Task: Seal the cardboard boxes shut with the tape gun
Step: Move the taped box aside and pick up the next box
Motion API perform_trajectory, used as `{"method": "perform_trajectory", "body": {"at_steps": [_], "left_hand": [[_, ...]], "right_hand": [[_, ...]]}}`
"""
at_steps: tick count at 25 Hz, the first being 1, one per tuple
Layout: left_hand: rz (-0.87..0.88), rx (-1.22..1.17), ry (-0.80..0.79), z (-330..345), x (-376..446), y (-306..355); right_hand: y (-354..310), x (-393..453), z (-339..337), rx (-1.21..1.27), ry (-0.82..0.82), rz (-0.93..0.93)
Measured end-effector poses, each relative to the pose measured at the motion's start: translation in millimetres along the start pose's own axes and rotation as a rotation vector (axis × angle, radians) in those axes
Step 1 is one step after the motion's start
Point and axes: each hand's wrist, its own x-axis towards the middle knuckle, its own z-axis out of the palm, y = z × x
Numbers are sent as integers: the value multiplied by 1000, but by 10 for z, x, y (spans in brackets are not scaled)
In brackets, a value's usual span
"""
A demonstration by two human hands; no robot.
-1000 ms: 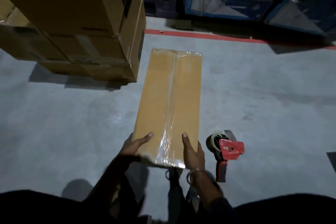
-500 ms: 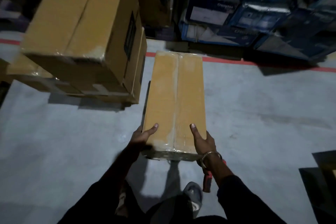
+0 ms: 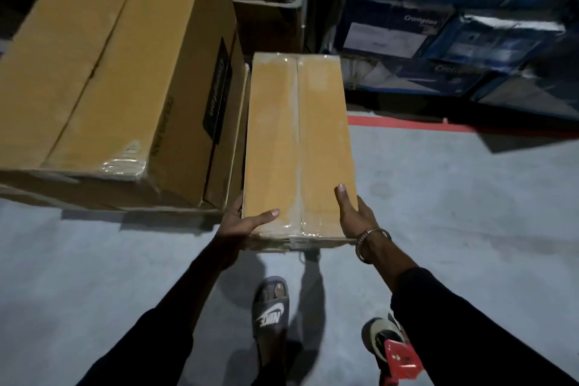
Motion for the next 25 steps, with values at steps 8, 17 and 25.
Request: {"method": "perform_trajectory", "body": {"at_steps": [8,17,25], "left_hand": [[-58,75,176,-259,1035,98],[13,540,490,-106,1101,-268],[317,763,286,518,-61,-508]], "right_hand": [[-171,843,612,-3,-11,3],[224,1131,974,-2,-143,31],[238,236,128,30,-148,152]]}}
